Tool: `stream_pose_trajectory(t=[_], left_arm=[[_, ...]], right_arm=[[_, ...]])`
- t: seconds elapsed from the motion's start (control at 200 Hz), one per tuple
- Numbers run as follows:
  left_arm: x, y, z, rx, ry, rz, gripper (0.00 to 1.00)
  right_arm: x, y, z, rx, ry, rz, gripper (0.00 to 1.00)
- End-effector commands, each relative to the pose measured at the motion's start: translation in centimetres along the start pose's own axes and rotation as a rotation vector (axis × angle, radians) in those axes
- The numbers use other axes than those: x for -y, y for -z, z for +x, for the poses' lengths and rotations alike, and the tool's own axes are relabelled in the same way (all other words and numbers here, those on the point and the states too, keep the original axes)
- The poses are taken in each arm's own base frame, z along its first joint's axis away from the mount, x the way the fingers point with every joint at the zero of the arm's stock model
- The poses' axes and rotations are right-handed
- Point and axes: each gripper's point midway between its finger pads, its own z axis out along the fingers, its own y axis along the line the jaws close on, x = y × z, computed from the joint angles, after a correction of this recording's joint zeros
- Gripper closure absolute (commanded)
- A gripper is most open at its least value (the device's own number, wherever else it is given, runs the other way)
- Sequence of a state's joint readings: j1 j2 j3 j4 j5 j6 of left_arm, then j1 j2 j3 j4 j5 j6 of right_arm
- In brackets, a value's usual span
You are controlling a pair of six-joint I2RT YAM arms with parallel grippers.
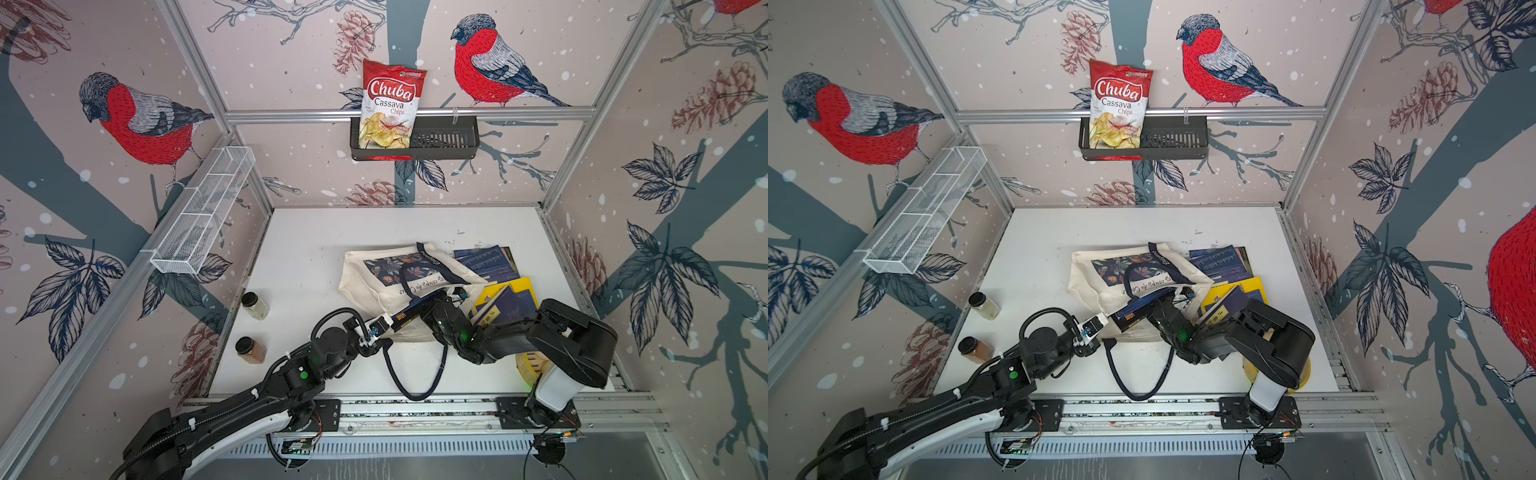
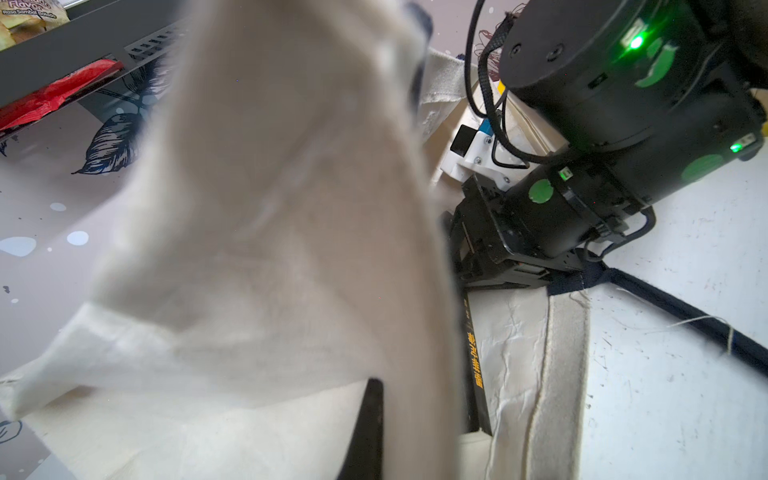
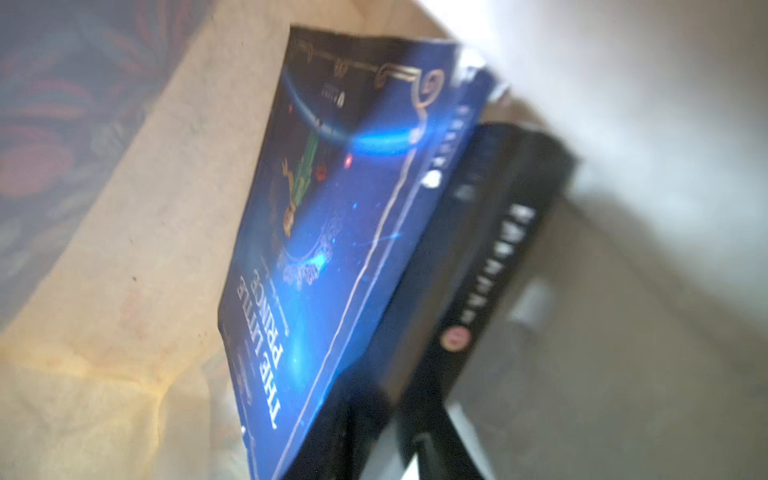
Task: Take out the books from the canvas bag
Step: Pick up the book from the canvas bag.
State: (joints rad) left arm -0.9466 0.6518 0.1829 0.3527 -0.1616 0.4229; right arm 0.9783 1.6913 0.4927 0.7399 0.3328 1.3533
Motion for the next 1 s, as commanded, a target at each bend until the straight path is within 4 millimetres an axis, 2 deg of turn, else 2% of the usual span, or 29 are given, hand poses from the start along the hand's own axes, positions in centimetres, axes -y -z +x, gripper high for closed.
stream_pose_trajectory(t=[0.0,0.17,0.405,0.5,0.72,0.835,0.996], left_arm=[[-0.6,0.1,-2.0,0.083,0.003,-0.02,1.0],[-0.6,0.2,-2.1,0.088,0.004,-0.021,1.0],[-0.8,0.2,-2.2,0.088,0.004,-0.026,1.0],[-0.8,0.2,-2.1,0.085,0.006,-0.029,1.0],[-1.3,0.2,-2.1,0.078,0.03,-0.055,1.0],[-1.7,0.1,-2.2,0.074,0.048,-0.073,1.0],[-2.5,0.1,-2.2,0.067,0.064,-0.114,1.0]], right_arm=[[-2.1,-0.6,-0.6,0.014,0.025,-0.072,0.8],[-2.5,-0.6,-1.4,0.026,0.014,-0.098,0.87],[-3.9,0.8,-0.5,-0.033,0.005,-0.13,1.0],[-4.6,2.1,-0.4,-0.047,0.014,-0.14,1.0],[-6.3,5.9,-1.3,0.004,0.162,-0.079,1.0],[-6.0,7.3,-2.2,0.02,0.193,-0.023,1.0],[-8.1,10.1,-4.2,0.076,0.218,-0.079,1.0]])
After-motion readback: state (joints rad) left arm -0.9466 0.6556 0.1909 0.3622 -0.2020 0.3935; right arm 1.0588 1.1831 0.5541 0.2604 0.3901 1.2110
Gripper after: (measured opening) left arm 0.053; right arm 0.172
